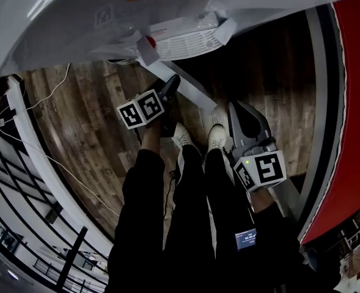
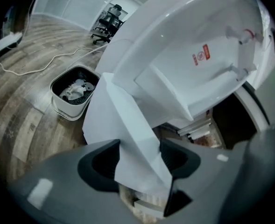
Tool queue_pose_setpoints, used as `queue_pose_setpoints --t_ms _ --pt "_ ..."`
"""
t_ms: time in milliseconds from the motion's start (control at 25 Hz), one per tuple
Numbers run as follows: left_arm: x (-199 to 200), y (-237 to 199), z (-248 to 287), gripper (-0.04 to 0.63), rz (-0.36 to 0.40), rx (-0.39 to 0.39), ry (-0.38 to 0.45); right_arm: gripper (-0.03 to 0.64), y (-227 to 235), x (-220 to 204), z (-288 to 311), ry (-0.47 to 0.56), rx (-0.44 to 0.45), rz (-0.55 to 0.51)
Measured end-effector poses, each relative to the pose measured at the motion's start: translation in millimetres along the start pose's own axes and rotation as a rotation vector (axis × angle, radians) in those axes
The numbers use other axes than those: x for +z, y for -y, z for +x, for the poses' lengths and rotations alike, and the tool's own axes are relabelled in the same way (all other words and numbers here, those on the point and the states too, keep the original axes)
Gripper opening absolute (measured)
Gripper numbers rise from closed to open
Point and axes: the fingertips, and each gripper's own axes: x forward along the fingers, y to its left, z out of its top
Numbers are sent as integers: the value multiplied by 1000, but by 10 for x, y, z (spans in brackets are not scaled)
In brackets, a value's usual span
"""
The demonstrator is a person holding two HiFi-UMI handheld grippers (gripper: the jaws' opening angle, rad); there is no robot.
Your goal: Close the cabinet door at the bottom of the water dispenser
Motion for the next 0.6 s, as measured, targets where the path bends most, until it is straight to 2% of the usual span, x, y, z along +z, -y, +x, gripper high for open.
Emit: queue_pose_setpoints --t_ms 160,440,600 --pt "19 110 108 265 -24 -4 18 -2 64 1 -16 27 -14 24" --pt "23 262 169 229 113 -2 -21 -2 82 0 -4 43 -20 47" --pt "-80 399 151 160 192 -33 -49 -2 92 -16 13 41 -21 54"
